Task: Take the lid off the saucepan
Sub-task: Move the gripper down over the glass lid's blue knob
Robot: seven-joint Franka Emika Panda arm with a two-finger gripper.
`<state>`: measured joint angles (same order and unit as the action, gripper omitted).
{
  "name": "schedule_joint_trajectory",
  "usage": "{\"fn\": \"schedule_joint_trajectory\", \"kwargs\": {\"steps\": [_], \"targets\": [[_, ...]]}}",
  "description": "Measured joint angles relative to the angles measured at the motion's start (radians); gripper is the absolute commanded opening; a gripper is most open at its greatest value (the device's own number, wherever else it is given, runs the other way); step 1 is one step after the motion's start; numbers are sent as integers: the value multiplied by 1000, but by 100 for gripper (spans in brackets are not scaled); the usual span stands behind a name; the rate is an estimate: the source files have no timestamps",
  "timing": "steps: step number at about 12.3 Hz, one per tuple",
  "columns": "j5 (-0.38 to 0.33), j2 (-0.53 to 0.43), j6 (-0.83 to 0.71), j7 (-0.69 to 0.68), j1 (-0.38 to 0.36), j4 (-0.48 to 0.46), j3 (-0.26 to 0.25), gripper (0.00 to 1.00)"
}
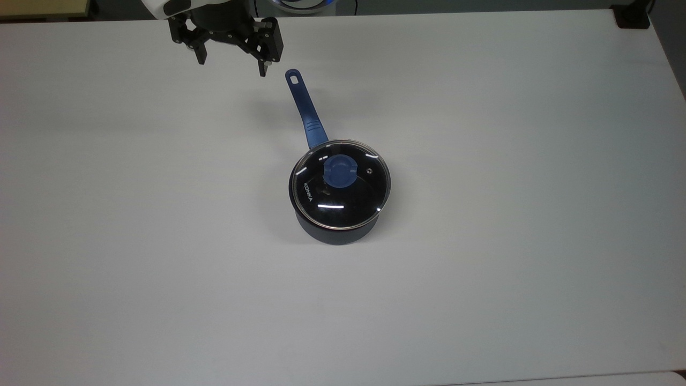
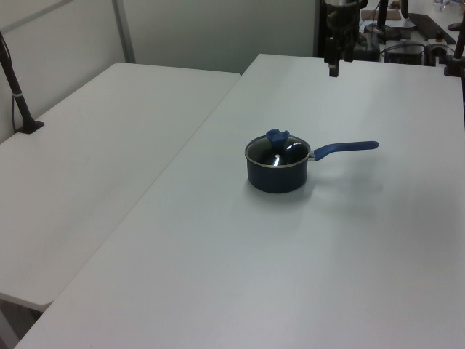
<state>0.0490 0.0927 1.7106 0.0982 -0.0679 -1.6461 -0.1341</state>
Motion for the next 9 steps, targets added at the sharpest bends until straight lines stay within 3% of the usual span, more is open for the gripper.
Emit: {"fn": "schedule_joint_trajectory", "kwargs": {"steps": [6, 9], "targets": [[0, 10, 4, 0, 3, 33, -1, 100], [-26, 82, 32, 0, 2, 94, 1, 100]]}}
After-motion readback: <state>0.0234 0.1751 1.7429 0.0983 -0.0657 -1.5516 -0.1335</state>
